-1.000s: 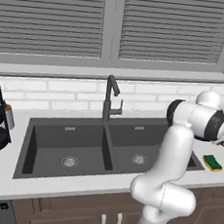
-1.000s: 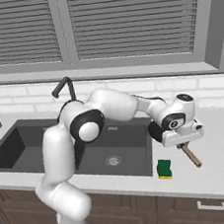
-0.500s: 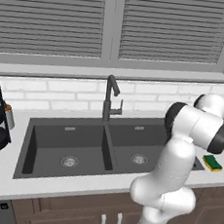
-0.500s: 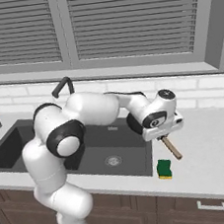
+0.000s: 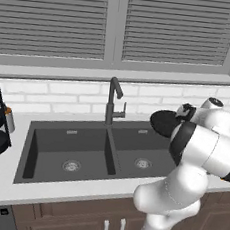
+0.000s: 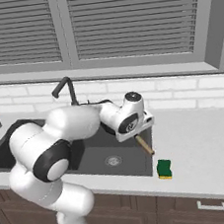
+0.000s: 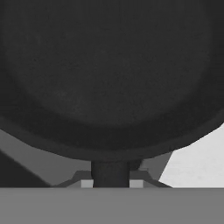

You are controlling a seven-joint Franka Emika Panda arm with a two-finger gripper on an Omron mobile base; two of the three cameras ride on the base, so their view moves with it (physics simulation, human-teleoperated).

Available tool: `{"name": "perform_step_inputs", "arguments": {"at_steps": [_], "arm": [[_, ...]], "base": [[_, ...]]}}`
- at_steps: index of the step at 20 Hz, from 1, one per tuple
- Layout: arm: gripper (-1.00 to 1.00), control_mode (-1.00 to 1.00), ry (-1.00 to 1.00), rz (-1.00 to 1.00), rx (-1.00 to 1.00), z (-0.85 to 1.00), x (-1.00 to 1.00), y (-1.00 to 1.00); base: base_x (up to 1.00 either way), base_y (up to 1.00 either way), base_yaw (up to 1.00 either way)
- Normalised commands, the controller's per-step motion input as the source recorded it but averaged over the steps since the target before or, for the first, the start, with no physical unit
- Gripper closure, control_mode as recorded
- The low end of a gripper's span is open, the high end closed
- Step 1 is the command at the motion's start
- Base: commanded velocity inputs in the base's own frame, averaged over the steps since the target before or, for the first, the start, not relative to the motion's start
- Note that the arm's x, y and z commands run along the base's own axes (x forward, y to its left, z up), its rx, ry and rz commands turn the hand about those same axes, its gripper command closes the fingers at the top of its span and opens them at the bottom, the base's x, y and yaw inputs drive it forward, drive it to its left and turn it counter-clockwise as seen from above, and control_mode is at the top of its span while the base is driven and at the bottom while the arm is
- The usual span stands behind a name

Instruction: Pick the pan and sponge and place them into the sink. Then turn on the water.

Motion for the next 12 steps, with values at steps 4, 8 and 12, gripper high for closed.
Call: {"name": "perform_step_inputs", "arguments": {"at_steps": [4,8,12], "arm": [[1.0,-1.0,0.0,0.19,0.0,-0.1,0.28,0.53],[1.0,-1.0,0.0,0.21,0.0,-0.4,0.18,0.18],[1.0,-1.0,0.0,0.2,0.0,-0.41,0.24,0.23]], "base": [[0.0,0.0,0.0],[0.0,0.0,0.0],[0.0,0.0,0.0]]}}
